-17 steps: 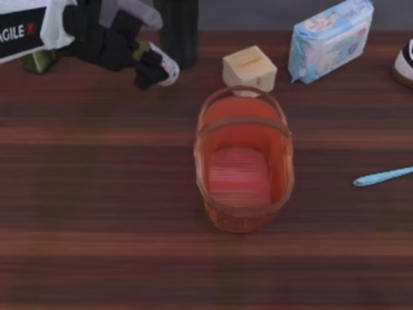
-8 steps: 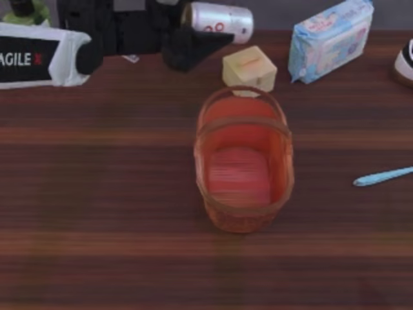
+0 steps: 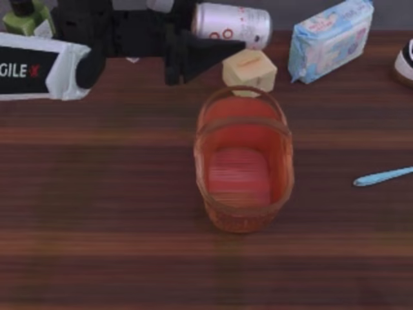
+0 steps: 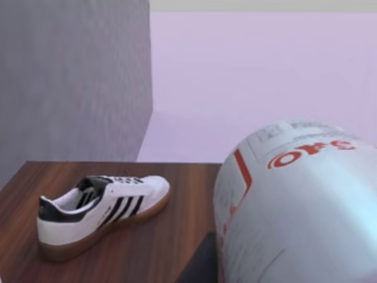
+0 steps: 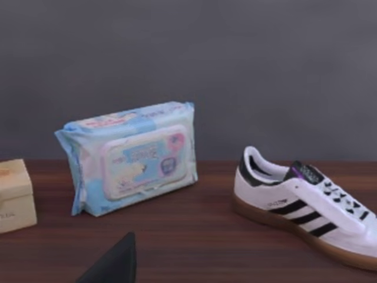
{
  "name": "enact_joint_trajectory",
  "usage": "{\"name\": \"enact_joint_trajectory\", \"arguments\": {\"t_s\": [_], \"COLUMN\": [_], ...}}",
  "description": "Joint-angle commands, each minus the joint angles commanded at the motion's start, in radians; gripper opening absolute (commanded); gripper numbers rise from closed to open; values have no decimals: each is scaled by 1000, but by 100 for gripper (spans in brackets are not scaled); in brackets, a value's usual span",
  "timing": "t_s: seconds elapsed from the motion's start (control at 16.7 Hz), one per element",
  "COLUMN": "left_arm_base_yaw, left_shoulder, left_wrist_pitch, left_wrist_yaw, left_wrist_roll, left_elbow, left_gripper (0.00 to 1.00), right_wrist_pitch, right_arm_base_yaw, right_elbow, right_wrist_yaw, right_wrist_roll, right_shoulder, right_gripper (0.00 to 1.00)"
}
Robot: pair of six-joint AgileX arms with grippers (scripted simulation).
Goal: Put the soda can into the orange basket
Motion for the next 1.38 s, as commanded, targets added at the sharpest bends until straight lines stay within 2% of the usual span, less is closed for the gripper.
{"name": "enact_joint_trajectory", "arguments": {"t_s": [0.3,0.72,1.02,1.38], "left_arm_base_yaw": [7,23,26,26], "left_shoulder": [20,215,240,240], "left_wrist_pitch": [15,295,324,324], "left_wrist_yaw": [-1,3,2,2], "left_wrist_roll": [2,-4,-5,-5], "left_elbow": [-1,-68,-79,-79], "left_gripper": [0,0,0,45], "right_wrist_pitch": [0,0,0,0], "right_arm_base_yaw": [0,0,0,0], "right_elbow": [0,0,0,0], "right_wrist_yaw": [0,0,0,0], "right_wrist_roll": [0,0,0,0], "right_shoulder": [0,0,0,0], "right_gripper": [100,100,100,100]}}
